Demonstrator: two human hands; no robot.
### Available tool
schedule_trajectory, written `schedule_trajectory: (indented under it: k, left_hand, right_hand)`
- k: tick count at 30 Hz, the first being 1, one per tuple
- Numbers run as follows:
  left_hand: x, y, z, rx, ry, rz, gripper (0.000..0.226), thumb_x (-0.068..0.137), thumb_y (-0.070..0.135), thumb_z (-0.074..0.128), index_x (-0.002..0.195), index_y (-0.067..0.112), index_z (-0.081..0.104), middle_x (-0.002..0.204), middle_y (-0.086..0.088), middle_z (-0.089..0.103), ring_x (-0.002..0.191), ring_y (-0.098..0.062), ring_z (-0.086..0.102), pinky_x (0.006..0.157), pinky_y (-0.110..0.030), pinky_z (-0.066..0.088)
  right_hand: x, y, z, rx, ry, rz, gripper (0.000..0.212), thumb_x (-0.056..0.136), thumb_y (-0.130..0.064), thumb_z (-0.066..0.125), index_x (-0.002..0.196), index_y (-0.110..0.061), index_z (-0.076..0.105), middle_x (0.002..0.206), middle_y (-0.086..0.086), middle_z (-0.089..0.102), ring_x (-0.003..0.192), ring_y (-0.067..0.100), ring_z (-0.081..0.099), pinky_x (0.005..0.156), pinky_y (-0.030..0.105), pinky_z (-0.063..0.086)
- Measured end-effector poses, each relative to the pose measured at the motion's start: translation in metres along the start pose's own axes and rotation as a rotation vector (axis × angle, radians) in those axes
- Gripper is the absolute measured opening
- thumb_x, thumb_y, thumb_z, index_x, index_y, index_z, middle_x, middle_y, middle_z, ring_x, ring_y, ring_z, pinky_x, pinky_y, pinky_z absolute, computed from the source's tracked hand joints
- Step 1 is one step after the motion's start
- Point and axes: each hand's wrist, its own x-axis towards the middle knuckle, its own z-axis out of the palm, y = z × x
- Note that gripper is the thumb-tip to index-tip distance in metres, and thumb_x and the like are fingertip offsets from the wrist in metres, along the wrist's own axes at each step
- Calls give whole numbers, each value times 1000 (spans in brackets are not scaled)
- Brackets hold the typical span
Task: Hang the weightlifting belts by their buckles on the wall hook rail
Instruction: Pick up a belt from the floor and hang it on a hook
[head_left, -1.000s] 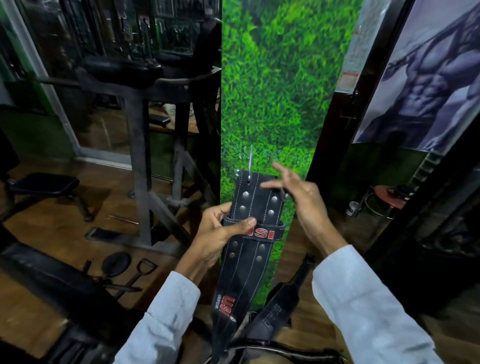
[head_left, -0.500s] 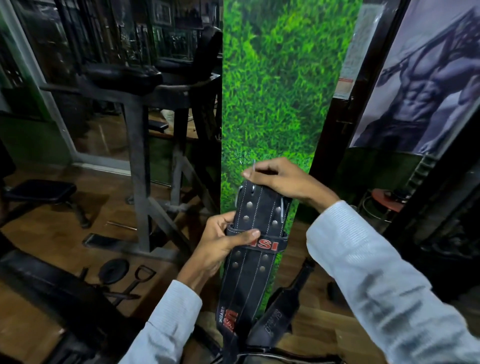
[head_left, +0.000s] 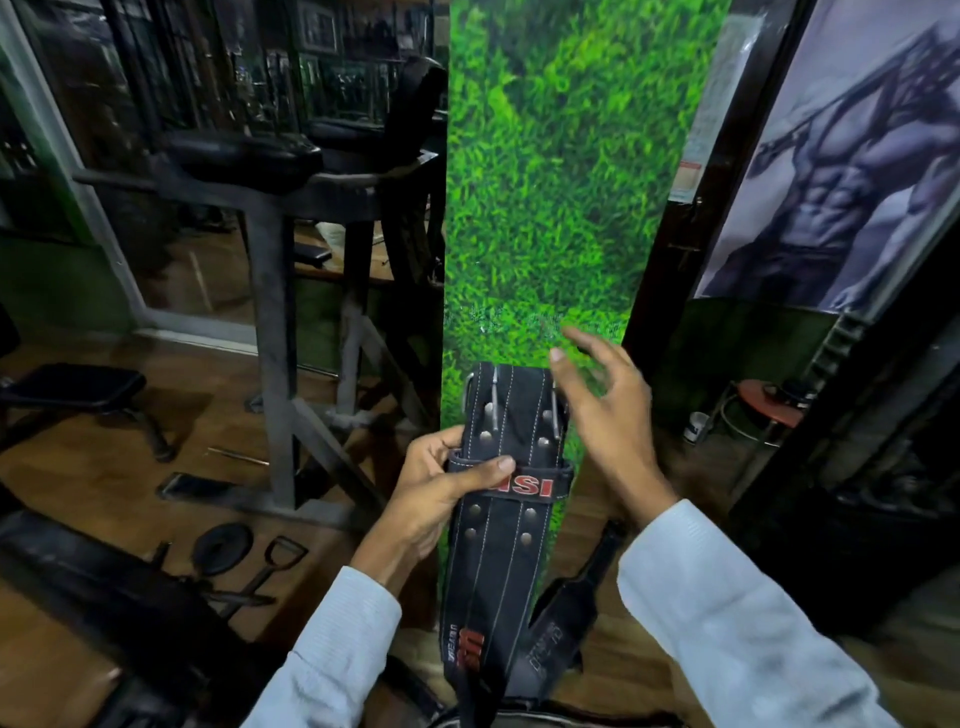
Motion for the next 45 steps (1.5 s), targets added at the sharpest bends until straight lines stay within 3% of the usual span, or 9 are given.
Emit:
schedule_trajectory:
  k: [4,9,14,21,25,29,35,41,45]
  left_hand:
    - [5,4,0,-10,-16,-17,35,74,3,84,107,-1,74,108,-25,75,91,-30,73,88,-45,60]
    - [8,3,2,42,-36,-22,35,76,4,83,109,-1,74,108,-24,75,92,-31,71,87,-42,60]
    - [9,6,1,68,-72,-6,37,76,3,82,111,-4,72,108,-24,75,93,-30,71,84,-38,60]
    - [20,10,6,128,-102,33,33,75,1,86,106,-2,74,109,-24,75,94,-29,72,88,-40,59]
    - [18,7,14,192,-103,60,30,76,-4,82,105,-4,75,108,-23,76,95,-28,72,91,-42,57]
    - [18,10,19,182,-121,56,30,75,-5,83,103,0,77,106,-22,77,92,-27,73,87,-40,59]
    - [22,8,24,257,-104,101,29,76,-4,82,103,3,77,104,-16,79,91,-21,74,84,-34,60]
    - [43,35,48,151,32,187,37,82,49,79,103,19,76,100,3,79,94,-8,72,82,-22,58]
    - [87,89,87,449,51,458,30,103,31,57,97,10,78,88,-7,79,79,-18,74,69,-35,58]
  right_hand:
    - [15,15,-7,397,-481,803,81,83,-85,50,140,-29,62,141,12,65,135,32,57,117,57,33]
    - [32,-18,-21,516,-209,434,30,102,-34,60,87,-13,75,93,8,81,93,23,76,88,43,56]
    - [42,-13,-37,54,-535,632,76,91,-79,43,135,-21,65,133,8,71,122,30,67,103,53,51]
    - [49,-17,-38,724,-351,503,10,90,-23,70,88,-13,71,77,1,74,84,19,69,82,34,55]
    - [53,-22,-48,64,-512,530,47,101,-55,52,116,-15,72,101,2,77,87,13,67,73,33,49]
    - [52,-10,-55,177,-854,745,57,99,-60,50,124,-14,71,109,9,79,88,24,76,82,52,60]
    - [64,-5,-46,616,-372,376,16,99,-7,61,99,-8,77,79,2,62,65,10,58,59,16,52]
    - [62,-22,-57,608,-227,-7,10,98,-5,65,104,-2,72,71,2,64,64,11,58,68,21,55]
    - [78,-46,-72,645,-108,-78,9,93,-1,69,98,-7,63,71,2,71,62,13,64,66,25,59]
